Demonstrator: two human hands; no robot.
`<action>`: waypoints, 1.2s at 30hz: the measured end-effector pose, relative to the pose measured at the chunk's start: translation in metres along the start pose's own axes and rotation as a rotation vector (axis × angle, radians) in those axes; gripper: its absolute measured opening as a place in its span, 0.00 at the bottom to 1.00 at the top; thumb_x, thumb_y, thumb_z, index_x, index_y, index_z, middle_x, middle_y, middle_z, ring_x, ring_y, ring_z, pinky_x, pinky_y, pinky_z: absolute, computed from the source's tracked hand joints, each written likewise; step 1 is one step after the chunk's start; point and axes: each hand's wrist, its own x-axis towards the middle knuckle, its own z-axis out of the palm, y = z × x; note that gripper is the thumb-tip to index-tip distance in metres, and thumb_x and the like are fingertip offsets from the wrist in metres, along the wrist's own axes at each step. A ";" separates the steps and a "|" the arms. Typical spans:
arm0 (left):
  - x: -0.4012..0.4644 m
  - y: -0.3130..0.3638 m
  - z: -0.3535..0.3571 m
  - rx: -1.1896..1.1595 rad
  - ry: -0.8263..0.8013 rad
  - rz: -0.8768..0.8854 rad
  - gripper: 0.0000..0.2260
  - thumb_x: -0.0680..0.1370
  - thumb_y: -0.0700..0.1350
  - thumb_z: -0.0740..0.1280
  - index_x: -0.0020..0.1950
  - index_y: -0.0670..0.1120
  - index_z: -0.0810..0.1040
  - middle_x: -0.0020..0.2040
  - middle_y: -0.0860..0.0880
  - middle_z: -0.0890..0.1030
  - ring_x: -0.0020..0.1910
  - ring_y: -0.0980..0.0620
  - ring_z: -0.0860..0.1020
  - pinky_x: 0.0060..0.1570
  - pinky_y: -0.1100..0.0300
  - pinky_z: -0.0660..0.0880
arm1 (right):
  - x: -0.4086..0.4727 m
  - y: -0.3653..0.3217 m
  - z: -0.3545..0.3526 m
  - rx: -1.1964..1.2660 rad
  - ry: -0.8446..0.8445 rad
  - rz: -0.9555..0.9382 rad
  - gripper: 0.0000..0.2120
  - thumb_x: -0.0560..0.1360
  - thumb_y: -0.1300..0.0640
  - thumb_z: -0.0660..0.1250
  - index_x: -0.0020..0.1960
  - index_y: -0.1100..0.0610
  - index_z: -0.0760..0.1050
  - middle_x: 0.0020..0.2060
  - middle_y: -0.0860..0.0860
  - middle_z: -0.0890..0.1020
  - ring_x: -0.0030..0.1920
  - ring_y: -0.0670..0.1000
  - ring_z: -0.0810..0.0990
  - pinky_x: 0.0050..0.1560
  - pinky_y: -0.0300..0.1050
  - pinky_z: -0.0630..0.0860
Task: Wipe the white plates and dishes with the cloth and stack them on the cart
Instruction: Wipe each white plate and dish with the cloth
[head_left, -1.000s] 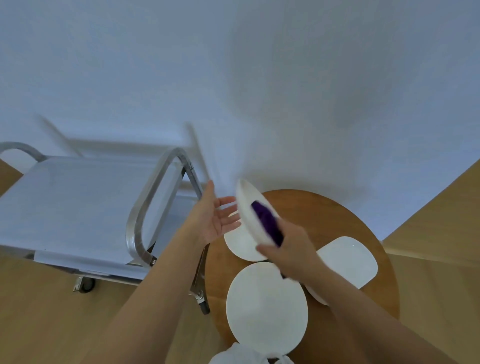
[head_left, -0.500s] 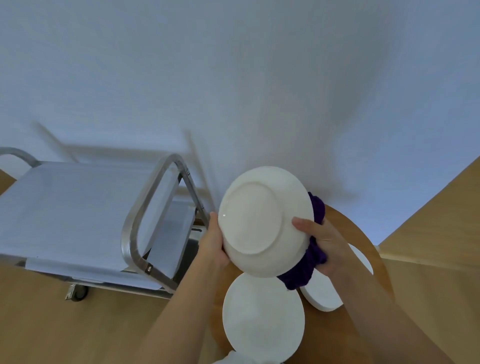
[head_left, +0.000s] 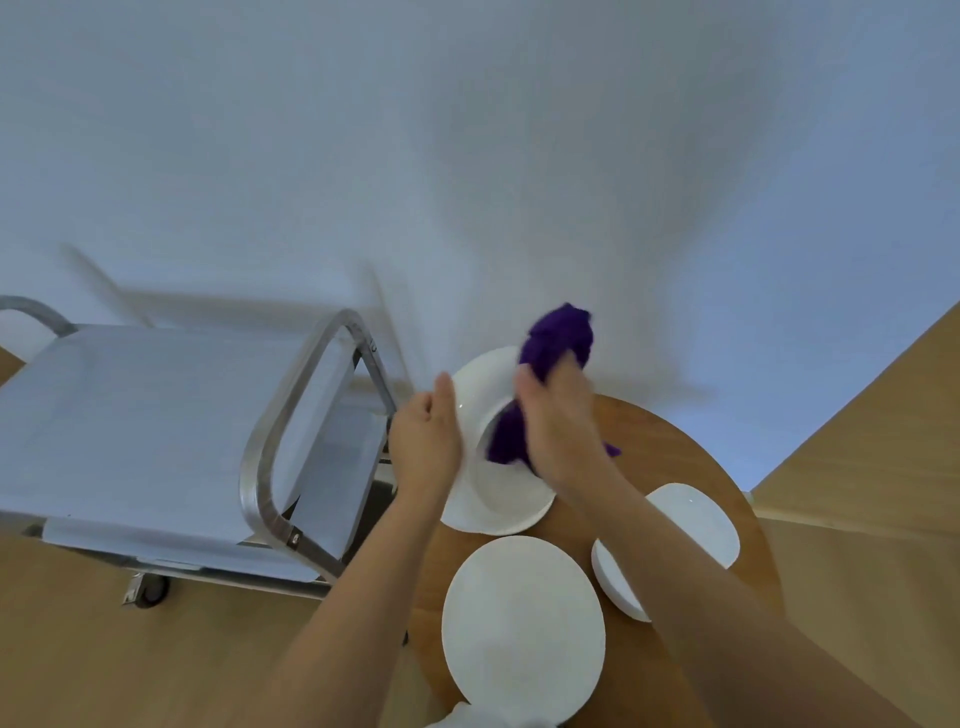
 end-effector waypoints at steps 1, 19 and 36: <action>-0.002 0.002 0.002 0.023 -0.016 0.022 0.21 0.82 0.47 0.59 0.29 0.45 0.63 0.26 0.49 0.64 0.27 0.51 0.62 0.30 0.58 0.60 | -0.002 -0.002 0.012 -0.213 -0.112 -0.077 0.21 0.74 0.48 0.51 0.64 0.54 0.68 0.62 0.55 0.72 0.65 0.55 0.67 0.67 0.55 0.62; -0.025 0.027 -0.018 -0.186 -0.033 -0.011 0.23 0.81 0.56 0.58 0.28 0.47 0.62 0.21 0.55 0.66 0.21 0.60 0.66 0.24 0.70 0.63 | 0.020 0.009 -0.008 -0.499 0.229 -0.252 0.29 0.73 0.42 0.51 0.66 0.56 0.72 0.63 0.56 0.74 0.62 0.59 0.70 0.58 0.57 0.71; -0.019 0.042 -0.001 -0.633 0.033 -0.383 0.19 0.81 0.60 0.57 0.53 0.48 0.81 0.45 0.52 0.85 0.43 0.55 0.83 0.46 0.59 0.79 | -0.003 0.065 -0.023 0.474 0.234 0.247 0.17 0.69 0.45 0.69 0.57 0.42 0.73 0.51 0.45 0.82 0.52 0.49 0.81 0.52 0.46 0.77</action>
